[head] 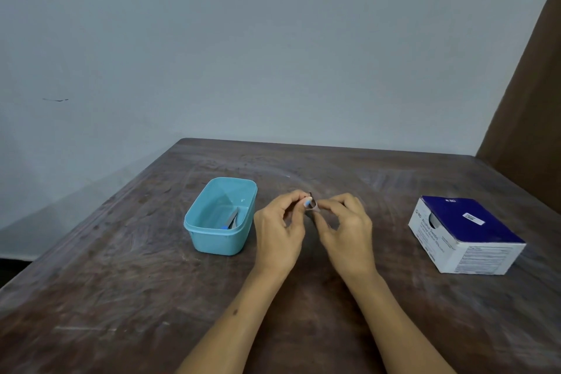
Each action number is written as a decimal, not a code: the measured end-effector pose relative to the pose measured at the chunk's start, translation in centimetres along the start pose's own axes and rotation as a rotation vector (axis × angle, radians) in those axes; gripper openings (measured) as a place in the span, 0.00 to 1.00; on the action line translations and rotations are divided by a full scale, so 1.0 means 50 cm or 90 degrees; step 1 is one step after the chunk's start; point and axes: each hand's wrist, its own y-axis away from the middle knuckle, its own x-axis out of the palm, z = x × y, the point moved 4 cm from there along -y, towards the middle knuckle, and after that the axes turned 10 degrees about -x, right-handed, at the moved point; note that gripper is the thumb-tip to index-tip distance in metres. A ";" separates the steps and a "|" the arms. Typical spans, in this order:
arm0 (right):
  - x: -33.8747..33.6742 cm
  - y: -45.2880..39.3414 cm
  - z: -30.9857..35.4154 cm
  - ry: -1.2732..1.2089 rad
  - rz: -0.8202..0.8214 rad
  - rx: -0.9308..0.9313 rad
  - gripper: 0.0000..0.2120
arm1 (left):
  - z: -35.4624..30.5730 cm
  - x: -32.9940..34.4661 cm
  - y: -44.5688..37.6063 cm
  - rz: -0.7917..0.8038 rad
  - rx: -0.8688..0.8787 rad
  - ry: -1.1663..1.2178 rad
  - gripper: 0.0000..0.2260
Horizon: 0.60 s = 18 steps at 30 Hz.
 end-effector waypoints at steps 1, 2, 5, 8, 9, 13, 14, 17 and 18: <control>0.000 0.000 0.003 -0.003 -0.004 -0.005 0.07 | 0.000 -0.001 -0.001 -0.006 0.005 -0.002 0.05; 0.003 0.000 0.000 -0.003 0.007 0.000 0.06 | 0.001 -0.003 -0.002 -0.013 0.006 0.001 0.05; 0.014 0.005 -0.019 0.007 0.069 0.038 0.03 | 0.000 -0.005 -0.003 -0.020 0.003 0.026 0.07; 0.007 0.002 -0.012 0.002 0.046 0.032 0.04 | 0.001 -0.003 -0.003 -0.006 0.001 0.026 0.08; 0.002 0.000 -0.003 0.001 0.029 0.018 0.05 | 0.001 -0.003 -0.003 -0.003 0.001 0.023 0.08; 0.010 0.001 -0.007 0.005 0.060 0.034 0.04 | 0.000 -0.006 -0.004 -0.019 0.009 0.014 0.06; 0.014 0.003 -0.015 0.009 0.084 0.052 0.03 | -0.001 -0.006 -0.003 -0.024 0.010 0.014 0.06; 0.012 0.003 -0.019 -0.014 0.075 0.061 0.03 | -0.002 -0.004 -0.002 -0.018 0.013 0.018 0.05; 0.007 0.002 -0.013 -0.024 0.056 0.049 0.04 | -0.002 -0.003 -0.002 -0.014 0.014 0.019 0.05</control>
